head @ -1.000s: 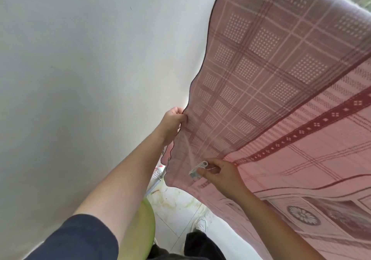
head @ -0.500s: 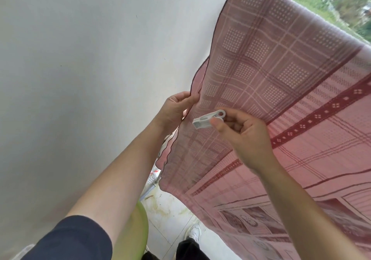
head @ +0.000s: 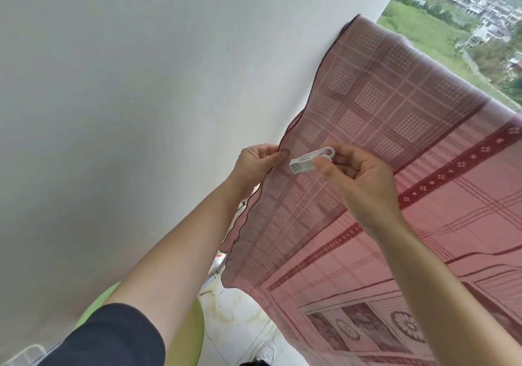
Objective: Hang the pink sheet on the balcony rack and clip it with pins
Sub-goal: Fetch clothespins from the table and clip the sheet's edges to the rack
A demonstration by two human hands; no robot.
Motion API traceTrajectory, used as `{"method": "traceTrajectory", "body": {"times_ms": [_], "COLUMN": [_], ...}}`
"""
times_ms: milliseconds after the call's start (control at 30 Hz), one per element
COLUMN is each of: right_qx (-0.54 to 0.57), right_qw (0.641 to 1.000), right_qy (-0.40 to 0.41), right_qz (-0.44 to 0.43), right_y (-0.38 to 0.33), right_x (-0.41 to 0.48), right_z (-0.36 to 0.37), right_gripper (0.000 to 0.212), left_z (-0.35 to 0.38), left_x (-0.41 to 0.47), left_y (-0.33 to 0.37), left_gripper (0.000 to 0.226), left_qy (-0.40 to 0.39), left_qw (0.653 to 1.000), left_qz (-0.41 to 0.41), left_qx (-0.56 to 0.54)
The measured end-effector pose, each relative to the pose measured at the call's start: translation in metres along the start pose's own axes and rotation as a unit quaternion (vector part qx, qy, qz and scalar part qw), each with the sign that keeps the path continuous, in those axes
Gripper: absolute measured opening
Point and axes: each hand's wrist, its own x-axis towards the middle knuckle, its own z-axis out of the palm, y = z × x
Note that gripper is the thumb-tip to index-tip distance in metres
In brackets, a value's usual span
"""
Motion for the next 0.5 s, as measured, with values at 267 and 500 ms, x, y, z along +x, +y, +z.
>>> {"method": "traceTrajectory", "body": {"times_ms": [267, 500], "right_qx": [-0.011, -0.200], "right_qw": [0.998, 0.960], "right_qy": [-0.043, -0.108], "right_qz": [-0.054, -0.165], "right_y": [-0.030, -0.077], "right_x": [0.041, 0.135], "right_z": [0.003, 0.050], "right_gripper": [0.038, 0.048], "left_z": [-0.004, -0.010], "left_x": [0.021, 0.047], "left_y": [0.003, -0.002], "left_gripper": [0.019, 0.019], "left_qy": [0.018, 0.002], "left_qw": [1.000, 1.000], "left_qz": [-0.001, -0.022], "left_qx": [-0.009, -0.016]}}
